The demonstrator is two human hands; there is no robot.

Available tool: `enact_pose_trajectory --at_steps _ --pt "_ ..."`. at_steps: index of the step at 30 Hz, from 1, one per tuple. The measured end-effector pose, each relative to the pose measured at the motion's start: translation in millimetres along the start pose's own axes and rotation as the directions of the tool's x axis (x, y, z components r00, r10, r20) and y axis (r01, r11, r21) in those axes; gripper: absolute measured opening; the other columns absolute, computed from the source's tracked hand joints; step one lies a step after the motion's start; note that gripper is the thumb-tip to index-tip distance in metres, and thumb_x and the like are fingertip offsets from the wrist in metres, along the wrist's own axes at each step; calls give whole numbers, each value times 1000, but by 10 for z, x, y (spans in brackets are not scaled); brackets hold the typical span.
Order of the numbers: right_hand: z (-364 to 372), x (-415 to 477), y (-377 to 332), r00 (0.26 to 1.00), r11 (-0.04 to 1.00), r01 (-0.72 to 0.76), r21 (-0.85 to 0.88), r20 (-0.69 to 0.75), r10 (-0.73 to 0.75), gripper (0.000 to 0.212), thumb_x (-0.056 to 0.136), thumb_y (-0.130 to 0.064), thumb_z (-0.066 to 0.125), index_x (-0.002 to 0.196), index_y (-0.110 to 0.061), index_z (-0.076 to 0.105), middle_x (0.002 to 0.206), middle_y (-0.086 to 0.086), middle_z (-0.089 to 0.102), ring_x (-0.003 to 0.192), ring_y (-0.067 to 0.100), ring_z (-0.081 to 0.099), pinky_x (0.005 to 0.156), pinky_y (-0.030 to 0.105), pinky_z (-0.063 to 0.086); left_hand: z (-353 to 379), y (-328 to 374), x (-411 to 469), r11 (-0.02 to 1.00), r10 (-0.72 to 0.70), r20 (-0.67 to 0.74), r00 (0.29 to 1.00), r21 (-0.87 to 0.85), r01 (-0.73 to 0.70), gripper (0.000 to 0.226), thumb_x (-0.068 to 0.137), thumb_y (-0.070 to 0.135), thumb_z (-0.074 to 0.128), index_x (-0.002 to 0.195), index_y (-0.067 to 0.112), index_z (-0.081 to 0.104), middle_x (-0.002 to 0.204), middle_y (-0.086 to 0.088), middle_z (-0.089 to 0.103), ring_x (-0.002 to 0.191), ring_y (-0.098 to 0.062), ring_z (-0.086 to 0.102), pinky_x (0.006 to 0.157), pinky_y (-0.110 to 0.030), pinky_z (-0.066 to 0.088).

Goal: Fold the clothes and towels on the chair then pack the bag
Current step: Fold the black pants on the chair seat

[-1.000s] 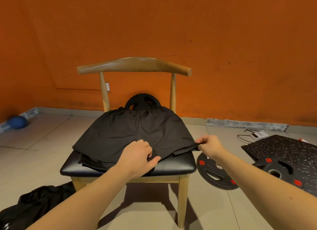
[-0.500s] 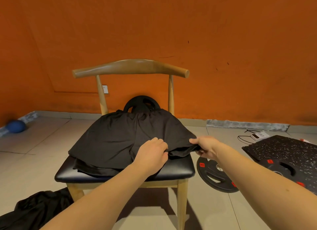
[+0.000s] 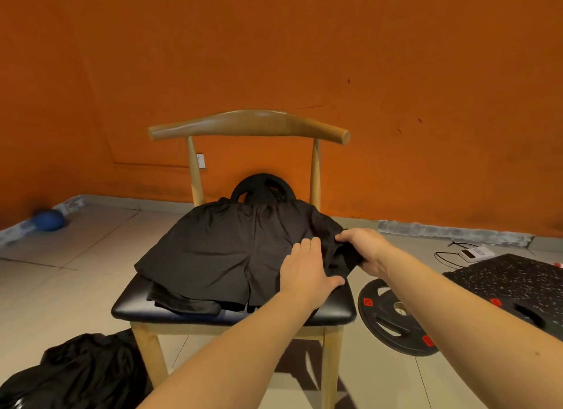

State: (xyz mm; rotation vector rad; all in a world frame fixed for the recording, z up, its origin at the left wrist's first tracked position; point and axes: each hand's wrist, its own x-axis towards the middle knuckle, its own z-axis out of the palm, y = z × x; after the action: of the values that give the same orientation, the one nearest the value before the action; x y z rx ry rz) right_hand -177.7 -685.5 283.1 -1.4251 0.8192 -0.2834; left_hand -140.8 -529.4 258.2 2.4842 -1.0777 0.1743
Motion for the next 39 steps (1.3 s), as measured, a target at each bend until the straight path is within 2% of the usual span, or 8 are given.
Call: enact_pose_trajectory --at_steps 3,8,13,18,23,26,30,39 --pt "40 2 -53 999 1000 -8 -10 -34 7 22 93 -10 65 112 -2 69 109 16 74 102 33 69 81 41 55 105 53 69 998 -47 19 999 52 46 71 86 64 67 135 18 45 129 -2 51 122 -24 48 96 -38 46" --pt "22 50 -34 997 995 -24 93 -72 31 20 95 -6 59 113 0 66 111 18 73 103 35 69 93 48 56 206 142 108 987 -69 65 996 153 58 77 84 72 61 137 18 44 134 -4 49 125 -29 45 100 -44 44" --pt "-24 98 -11 995 979 -22 200 -89 40 25 91 4 63 117 3 65 114 22 72 101 38 70 80 45 60 203 142 167 991 -80 16 997 104 78 56 93 52 64 131 17 44 129 -5 49 117 -26 50 91 -39 47" --pt "-46 29 -80 987 934 -157 321 88 135 16 92 5 46 105 0 55 105 22 66 90 36 67 72 44 59 192 93 239 996 -83 -20 996 36 84 39 98 31 64 130 17 47 126 -3 52 112 -23 55 83 -36 51" --pt "26 225 -127 957 965 -252 71 164 238 33 96 -13 67 125 0 63 116 20 73 103 33 72 88 41 60 122 25 267 997 -73 3 997 -6 73 12 100 21 58 112 18 56 110 -2 56 96 -22 58 79 -36 51" --pt "89 271 -201 975 981 -187 -48 115 191 29 97 -14 66 123 -1 65 108 17 76 98 31 73 82 40 60 81 -22 275 990 -98 -9 995 -100 97 5 99 21 60 100 18 56 100 0 55 86 -20 59 78 -37 53" --pt "205 202 -370 992 999 14 53 124 -21 13 103 -8 55 112 -3 63 100 17 72 81 29 72 64 36 60 -28 -61 328 936 -183 -43 982 -312 161 1 96 21 63 97 20 62 95 3 61 84 -18 61 73 -34 53" --pt "1027 -30 -857 949 958 272 -86 192 -252 14 103 -17 55 114 -11 61 104 16 69 86 28 69 73 37 57 -689 -546 219 735 -329 -111 938 -654 180 8 94 16 65 90 22 63 87 4 65 75 -13 59 59 -23 39"
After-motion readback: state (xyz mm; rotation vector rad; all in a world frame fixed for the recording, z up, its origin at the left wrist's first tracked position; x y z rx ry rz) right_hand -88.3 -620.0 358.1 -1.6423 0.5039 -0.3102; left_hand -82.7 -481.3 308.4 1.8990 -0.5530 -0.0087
